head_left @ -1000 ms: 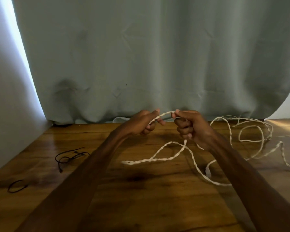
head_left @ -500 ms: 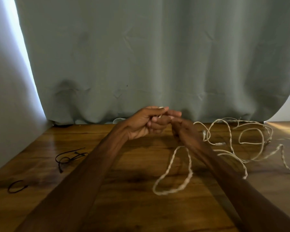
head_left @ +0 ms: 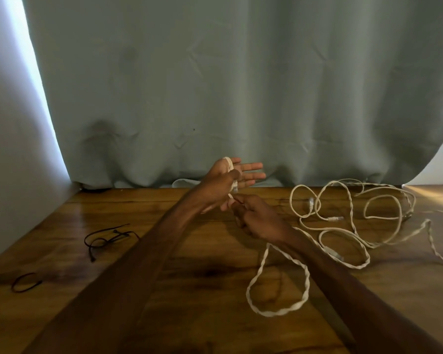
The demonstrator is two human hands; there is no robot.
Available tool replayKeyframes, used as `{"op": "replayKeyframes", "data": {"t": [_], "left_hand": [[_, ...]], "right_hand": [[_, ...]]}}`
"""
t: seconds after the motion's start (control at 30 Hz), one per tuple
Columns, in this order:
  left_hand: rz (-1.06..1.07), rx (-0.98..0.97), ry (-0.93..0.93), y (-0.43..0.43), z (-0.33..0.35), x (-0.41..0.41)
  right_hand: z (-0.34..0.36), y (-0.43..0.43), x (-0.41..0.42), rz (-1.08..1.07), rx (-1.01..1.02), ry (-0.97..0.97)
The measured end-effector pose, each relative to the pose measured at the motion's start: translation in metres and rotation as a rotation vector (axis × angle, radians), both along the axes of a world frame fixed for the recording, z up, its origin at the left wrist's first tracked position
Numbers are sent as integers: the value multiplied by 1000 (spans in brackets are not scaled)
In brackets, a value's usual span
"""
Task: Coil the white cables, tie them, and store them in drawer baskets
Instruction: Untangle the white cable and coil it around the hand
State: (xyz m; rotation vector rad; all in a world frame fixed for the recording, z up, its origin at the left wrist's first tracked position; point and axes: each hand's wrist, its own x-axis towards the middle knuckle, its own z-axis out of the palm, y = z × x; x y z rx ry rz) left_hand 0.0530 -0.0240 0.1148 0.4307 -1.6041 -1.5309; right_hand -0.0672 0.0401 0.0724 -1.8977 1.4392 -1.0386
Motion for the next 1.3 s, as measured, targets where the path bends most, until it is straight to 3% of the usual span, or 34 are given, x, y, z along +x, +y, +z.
{"op": "replayKeyframes", "data": {"t": [0.13,0.27,0.5,0.6,0.8,1.0,1.13,1.3], "left_hand": [[92,-38,-11,-8,5,0],[208,-198,-145,-12,-1,4],[439,-537,-575,-16,-22,18],[454,-411,-672,-15,-20,31],[75,-129,-551,-4,-7,28],[-135,-212,-674,10,10,33],[-296,-57,-480,9,20,41],[-152,82,-187,-4,25,51]], "right_hand": [[12,7,-10,14,96,-114],[18,15,-9,49,153,-162],[34,29,-22,154,197,-21],[49,32,-36,148,150,-16],[57,31,-54,119,181,-225],[55,31,-73,-5,-10,-87],[43,23,-76,-29,-113,12],[29,13,-72,-33,-123,29]]}}
